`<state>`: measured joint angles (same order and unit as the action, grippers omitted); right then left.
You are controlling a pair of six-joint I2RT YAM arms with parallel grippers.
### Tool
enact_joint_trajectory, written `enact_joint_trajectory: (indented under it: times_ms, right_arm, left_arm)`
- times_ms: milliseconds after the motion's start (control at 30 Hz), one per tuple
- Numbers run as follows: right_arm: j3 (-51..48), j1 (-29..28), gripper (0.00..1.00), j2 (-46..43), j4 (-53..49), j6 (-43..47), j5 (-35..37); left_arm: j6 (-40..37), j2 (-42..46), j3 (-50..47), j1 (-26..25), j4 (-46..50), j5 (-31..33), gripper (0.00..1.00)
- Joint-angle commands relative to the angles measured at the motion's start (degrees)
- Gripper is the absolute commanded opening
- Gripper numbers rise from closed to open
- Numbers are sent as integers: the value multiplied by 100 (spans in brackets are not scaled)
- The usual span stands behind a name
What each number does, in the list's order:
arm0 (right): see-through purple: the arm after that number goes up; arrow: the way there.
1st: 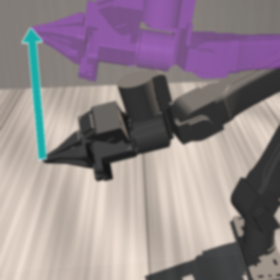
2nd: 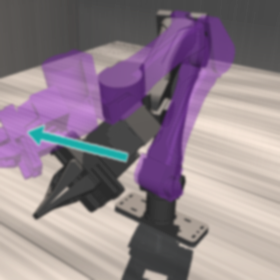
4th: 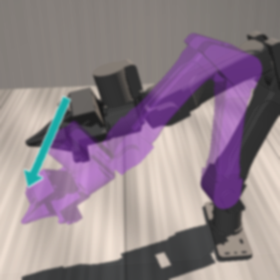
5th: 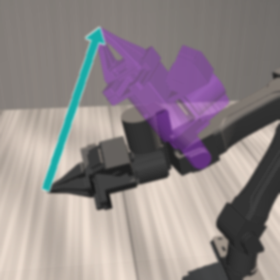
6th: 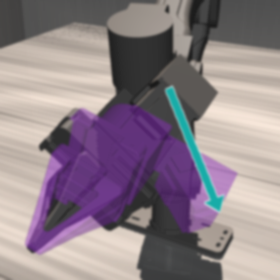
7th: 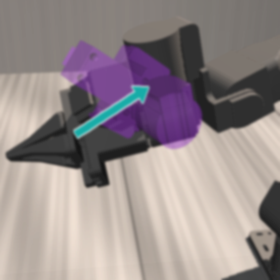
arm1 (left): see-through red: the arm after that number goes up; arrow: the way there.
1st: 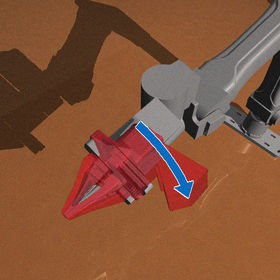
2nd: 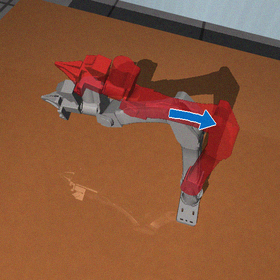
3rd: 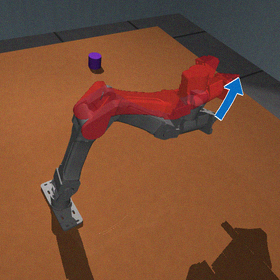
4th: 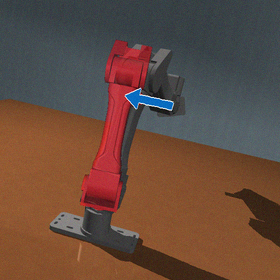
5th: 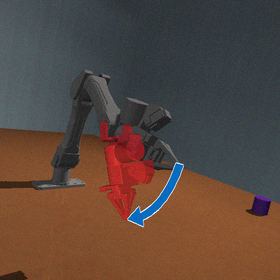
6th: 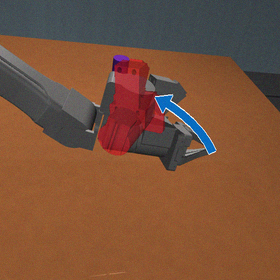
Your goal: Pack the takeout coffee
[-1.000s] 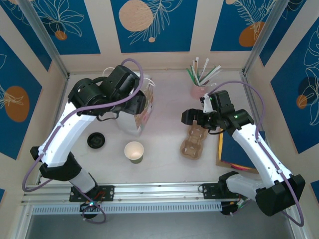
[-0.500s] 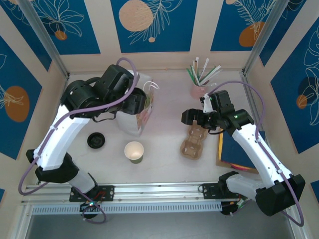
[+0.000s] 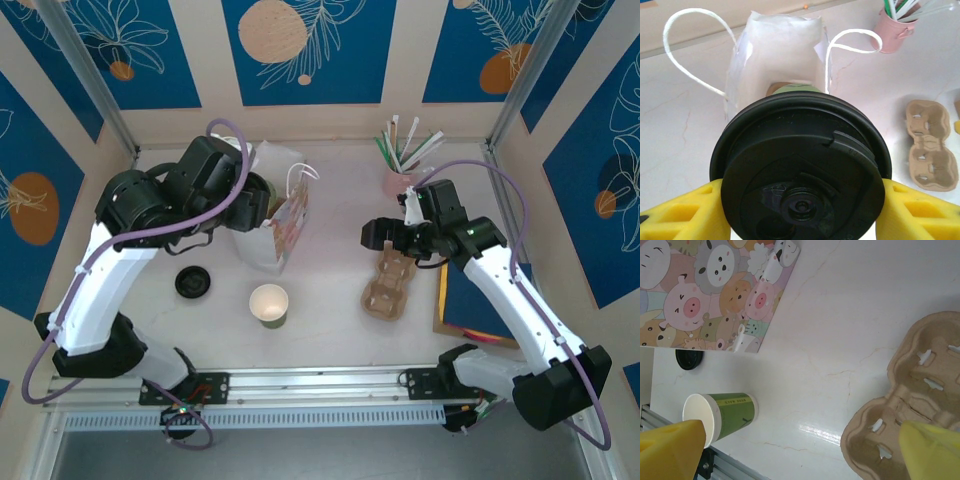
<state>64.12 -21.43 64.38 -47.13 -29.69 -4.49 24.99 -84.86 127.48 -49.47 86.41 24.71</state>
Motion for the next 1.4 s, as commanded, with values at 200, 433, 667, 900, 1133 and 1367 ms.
enact_joint_trajectory:
  times_ms: [200,433,667,900,1133,1367]
  right_arm:
    - [101,-61,99,-4,-71,-29,97]
    - [75,-57,99,18,-65,-42,158]
    - [75,-10,99,35,-36,-20,181]
    - [83,32,99,144,52,-12,98]
    - [75,98,99,233,125,29,45]
    - [83,195,99,347,214,49,-61]
  left_arm:
    - [-420,-400,-30,410,-157,103,55]
    - [-657,-802,-30,806,-379,-334,55]
    - [-736,-1184,-21,1106,-379,-622,55]
    - [-737,-1483,-29,1354,-388,-917,55]
    - [-755,-1716,-82,1553,-388,-1114,55]
    - [-808,-1856,-236,1737,-468,-1376,56]
